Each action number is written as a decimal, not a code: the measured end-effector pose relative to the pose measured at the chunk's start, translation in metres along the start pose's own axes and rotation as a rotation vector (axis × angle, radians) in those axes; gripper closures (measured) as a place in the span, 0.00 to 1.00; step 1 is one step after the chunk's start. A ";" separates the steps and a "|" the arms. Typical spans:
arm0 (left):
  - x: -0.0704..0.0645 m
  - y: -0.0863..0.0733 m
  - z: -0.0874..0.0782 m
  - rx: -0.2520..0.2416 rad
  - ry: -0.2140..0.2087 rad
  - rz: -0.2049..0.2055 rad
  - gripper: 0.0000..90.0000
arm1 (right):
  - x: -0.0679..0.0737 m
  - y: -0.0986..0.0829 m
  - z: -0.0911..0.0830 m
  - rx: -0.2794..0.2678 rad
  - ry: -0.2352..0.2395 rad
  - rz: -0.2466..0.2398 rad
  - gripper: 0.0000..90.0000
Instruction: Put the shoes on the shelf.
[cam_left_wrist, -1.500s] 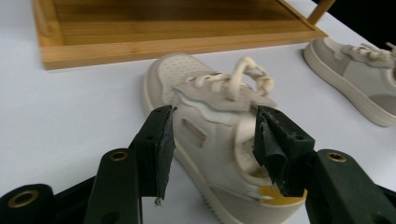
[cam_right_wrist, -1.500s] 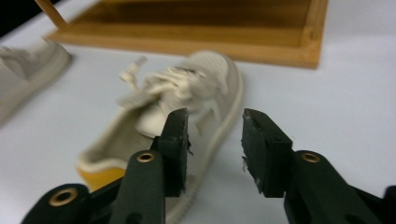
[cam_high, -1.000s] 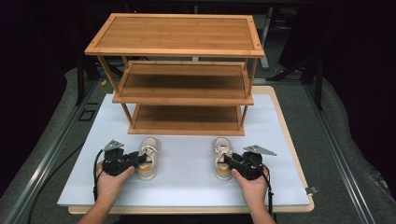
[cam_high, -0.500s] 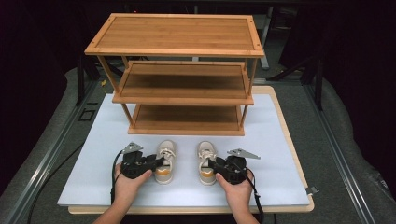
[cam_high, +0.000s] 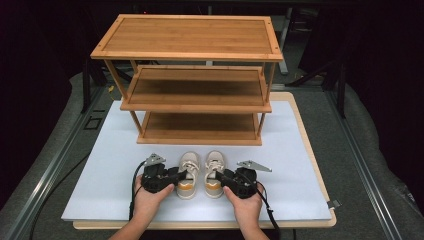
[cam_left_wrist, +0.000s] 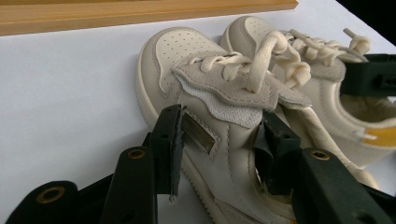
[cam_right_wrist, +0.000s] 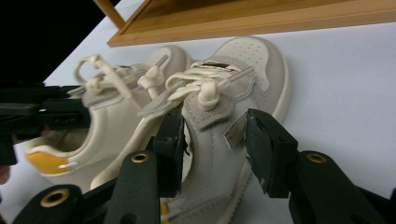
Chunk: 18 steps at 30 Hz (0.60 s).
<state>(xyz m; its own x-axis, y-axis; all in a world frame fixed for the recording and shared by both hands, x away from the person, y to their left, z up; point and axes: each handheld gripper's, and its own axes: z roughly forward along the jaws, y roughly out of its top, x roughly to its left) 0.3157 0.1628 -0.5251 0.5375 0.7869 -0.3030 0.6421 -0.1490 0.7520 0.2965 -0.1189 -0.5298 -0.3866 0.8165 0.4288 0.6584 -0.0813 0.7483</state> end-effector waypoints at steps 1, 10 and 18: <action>-0.001 0.000 0.001 -0.005 0.006 -0.003 0.63 | 0.003 -0.001 0.001 -0.002 0.007 -0.009 0.65; 0.000 -0.004 -0.001 -0.025 0.006 -0.026 0.63 | 0.006 0.000 -0.001 0.026 0.010 -0.086 0.72; -0.002 -0.009 -0.005 -0.032 -0.014 -0.046 0.61 | 0.012 -0.002 -0.003 0.046 0.009 -0.109 0.73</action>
<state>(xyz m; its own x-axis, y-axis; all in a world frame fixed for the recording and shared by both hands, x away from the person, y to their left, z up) 0.3060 0.1655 -0.5283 0.5156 0.7841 -0.3454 0.6487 -0.0940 0.7552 0.2882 -0.1103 -0.5245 -0.4633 0.8137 0.3511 0.6412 0.0343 0.7666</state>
